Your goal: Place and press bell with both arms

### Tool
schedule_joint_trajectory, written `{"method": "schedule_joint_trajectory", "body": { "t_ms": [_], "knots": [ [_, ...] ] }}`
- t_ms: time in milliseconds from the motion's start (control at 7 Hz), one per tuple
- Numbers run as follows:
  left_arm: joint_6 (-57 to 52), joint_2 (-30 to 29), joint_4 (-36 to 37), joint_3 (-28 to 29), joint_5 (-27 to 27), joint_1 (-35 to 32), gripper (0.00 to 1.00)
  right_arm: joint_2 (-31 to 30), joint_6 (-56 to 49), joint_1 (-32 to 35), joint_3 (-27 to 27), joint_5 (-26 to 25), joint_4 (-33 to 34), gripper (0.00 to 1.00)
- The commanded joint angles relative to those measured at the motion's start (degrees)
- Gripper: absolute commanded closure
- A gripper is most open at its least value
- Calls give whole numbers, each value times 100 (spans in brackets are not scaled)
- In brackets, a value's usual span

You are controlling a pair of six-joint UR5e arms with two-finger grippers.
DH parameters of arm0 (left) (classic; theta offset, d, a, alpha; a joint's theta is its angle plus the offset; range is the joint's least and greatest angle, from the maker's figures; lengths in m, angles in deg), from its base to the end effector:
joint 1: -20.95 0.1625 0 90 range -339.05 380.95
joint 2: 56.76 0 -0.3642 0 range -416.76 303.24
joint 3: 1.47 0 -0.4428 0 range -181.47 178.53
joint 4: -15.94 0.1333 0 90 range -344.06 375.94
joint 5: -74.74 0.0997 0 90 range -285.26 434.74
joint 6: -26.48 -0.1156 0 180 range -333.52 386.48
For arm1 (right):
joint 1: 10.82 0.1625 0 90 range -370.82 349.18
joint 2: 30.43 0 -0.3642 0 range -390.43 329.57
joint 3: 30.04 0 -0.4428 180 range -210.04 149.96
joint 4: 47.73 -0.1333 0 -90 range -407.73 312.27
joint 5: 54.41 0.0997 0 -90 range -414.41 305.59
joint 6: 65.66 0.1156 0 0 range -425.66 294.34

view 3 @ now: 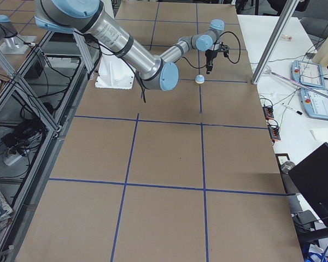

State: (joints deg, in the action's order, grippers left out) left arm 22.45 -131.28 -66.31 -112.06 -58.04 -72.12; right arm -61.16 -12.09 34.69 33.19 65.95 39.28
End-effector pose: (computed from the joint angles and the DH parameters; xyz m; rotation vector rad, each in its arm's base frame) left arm -0.0782 -0.4360 0.5634 0.0024 0.7478 -0.0012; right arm -0.5252 -0.6414 0.1340 0.0094 -0.7918 -0.0140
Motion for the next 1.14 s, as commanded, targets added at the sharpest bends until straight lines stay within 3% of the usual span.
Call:
{"method": "schedule_joint_trajectory", "body": {
  "t_ms": [0, 286, 571, 714, 1000],
  "knots": [
    [17, -1, -20, 20, 24, 8, 0, -1404, -1141, 658, 1196, 381, 262, 0],
    [26, -10, -20, 186, 24, 17, 0, -3281, -2859, 1335, 2740, 444, 465, 0],
    [17, -10, -29, 205, 15, 17, 0, -4655, -3866, 1915, 3753, 915, 474, 0],
    [25, -10, -151, 205, 67, 17, 0, -5219, -4541, 2501, 3923, 1275, 474, 0],
    [43, 25, -91, 135, 24, 17, 0, -6239, -5669, 3602, 3925, 1411, 474, 1]
  ]
}}
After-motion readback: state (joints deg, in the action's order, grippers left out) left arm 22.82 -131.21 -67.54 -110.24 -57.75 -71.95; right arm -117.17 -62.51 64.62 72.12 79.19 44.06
